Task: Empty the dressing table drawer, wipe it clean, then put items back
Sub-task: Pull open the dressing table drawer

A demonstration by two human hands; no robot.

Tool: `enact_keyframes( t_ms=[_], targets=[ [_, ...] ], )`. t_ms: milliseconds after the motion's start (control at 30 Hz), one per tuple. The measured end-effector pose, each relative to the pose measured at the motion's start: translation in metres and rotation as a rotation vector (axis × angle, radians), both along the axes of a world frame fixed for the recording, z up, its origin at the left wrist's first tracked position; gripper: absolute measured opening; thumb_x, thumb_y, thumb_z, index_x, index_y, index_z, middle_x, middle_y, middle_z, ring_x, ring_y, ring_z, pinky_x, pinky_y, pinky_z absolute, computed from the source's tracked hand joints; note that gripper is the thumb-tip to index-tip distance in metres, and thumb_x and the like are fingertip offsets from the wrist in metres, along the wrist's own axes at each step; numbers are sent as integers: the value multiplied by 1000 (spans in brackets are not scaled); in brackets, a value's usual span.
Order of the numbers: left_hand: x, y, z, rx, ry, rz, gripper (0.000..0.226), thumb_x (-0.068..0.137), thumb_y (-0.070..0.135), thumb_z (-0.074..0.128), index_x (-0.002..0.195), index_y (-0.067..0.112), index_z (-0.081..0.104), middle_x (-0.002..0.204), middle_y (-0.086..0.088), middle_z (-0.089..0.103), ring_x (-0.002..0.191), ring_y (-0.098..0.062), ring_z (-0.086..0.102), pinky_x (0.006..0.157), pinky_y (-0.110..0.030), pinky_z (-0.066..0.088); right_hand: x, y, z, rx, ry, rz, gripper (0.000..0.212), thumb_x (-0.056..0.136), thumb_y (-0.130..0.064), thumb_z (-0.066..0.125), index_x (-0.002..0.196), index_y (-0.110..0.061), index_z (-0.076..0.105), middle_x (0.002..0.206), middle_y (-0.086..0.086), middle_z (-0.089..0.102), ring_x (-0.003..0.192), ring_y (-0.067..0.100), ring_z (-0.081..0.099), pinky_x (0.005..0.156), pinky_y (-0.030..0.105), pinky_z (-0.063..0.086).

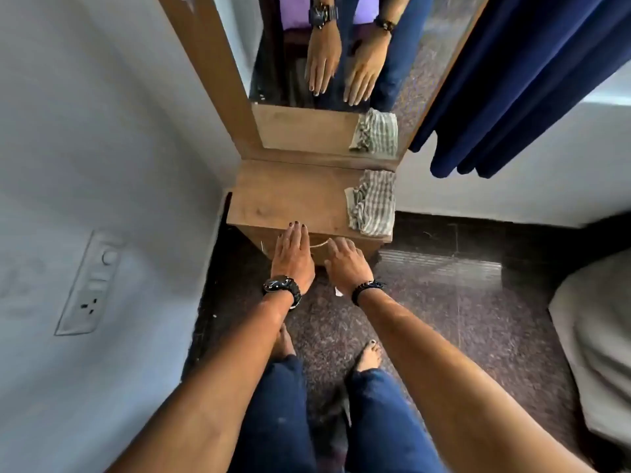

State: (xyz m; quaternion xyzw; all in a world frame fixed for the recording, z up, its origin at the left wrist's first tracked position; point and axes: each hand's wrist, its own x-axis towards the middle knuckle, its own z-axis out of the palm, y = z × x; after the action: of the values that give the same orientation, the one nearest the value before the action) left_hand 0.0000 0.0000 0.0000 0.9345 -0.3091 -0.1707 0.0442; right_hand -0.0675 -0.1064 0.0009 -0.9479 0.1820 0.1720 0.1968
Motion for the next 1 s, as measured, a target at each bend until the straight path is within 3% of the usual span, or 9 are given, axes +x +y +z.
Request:
enact_keyframes(
  t_ms=[133,233,333,467,633,767,867,1000],
  targets=[
    [22,6,-31,-12,-52,-64,62,94,11,37,148,4,6,157,-12,5,145,-24,2,119,-38,3,22,12,-30,12,-12,14,46,93,-15,42,138,-5,36,138,11,41,129,28,36,104,39,37],
    [34,9,-56,-69,-120,-124,61,91,11,40,146,1,15,155,-14,15,145,-26,10,118,-42,2,31,12,-61,-24,-39,20,45,91,-5,43,136,-4,41,135,12,44,126,30,40,100,39,38],
    [39,13,-75,-240,-291,-143,57,81,7,51,136,-1,39,143,-16,42,136,-29,35,116,-45,14,35,11,-86,-27,-81,-8,49,88,1,44,136,-4,43,138,14,46,125,34,43,101,42,39],
    [32,26,-119,-544,-347,-180,44,81,4,47,125,1,52,124,-13,51,118,-29,47,109,-45,30,41,5,-141,-25,-322,-24,45,73,5,56,117,0,60,116,16,64,106,35,60,88,41,52],
    [31,28,-180,-599,-310,-191,36,87,3,47,122,-3,55,119,-18,60,116,-25,46,104,-33,35,39,6,-187,-24,-632,-49,35,82,-3,47,113,-1,64,112,12,66,110,23,47,98,32,41],
    [48,15,-212,-720,-412,-148,30,87,1,49,113,-2,63,113,-16,65,111,-23,50,97,-33,42,36,3,-215,-77,-845,-54,32,88,-3,50,116,-3,65,114,10,66,111,22,49,98,33,43],
    [53,10,-222,-828,-488,-101,26,87,2,51,105,3,69,104,-10,69,101,-18,53,87,-34,46,40,5,-226,-89,-943,-92,32,89,0,48,115,-2,66,112,10,67,111,21,49,101,30,41],
    [52,10,-224,-840,-508,-59,30,83,5,48,101,10,72,101,-4,70,96,-15,53,82,-30,40,42,12,-228,-108,-981,-137,35,91,-3,40,113,-1,67,109,12,67,109,20,48,104,24,34]
  ],
)
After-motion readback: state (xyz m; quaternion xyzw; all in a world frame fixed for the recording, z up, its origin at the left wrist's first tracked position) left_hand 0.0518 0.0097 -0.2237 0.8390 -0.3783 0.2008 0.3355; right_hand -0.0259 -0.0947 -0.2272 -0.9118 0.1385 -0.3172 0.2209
